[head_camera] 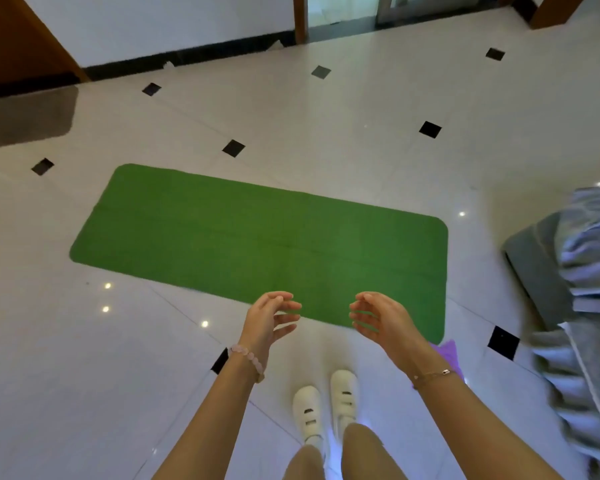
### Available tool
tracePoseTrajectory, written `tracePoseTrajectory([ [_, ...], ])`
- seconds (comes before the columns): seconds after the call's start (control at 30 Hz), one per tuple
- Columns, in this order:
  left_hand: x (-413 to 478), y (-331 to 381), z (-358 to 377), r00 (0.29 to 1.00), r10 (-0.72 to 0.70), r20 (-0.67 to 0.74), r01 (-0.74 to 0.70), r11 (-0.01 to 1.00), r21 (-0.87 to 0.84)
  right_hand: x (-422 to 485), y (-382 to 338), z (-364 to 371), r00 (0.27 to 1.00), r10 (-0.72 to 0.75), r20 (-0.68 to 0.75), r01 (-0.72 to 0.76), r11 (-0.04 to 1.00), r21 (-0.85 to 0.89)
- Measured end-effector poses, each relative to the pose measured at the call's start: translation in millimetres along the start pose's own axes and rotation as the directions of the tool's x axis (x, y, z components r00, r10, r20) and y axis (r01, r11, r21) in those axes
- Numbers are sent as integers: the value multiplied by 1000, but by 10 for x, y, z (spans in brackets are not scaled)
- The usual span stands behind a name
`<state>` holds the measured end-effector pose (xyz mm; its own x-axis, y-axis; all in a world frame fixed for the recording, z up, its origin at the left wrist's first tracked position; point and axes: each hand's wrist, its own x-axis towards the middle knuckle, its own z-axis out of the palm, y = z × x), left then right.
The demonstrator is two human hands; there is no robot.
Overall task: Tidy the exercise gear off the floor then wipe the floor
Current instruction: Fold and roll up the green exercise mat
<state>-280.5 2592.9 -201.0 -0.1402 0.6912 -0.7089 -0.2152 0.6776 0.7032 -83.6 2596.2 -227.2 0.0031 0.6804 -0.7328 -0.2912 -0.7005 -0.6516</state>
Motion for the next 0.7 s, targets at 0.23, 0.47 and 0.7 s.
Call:
tracePoseTrajectory([
  [0.23, 1281, -251, -71, 995, -93, -31, 96, 986, 137, 1261, 51, -43, 994, 20, -103, -34, 990, -137],
  [0.47, 2831, -1064, 185, 991, -116, 71, 81, 921, 381, 2728, 739, -566, 986, -41, -165, -26, 923, -384],
  [0.7, 4663, -2695, 131, 939, 86, 332, -339, 365, 867, 4370, 2434, -1072, 988, -147, -51, 52, 622, -781],
])
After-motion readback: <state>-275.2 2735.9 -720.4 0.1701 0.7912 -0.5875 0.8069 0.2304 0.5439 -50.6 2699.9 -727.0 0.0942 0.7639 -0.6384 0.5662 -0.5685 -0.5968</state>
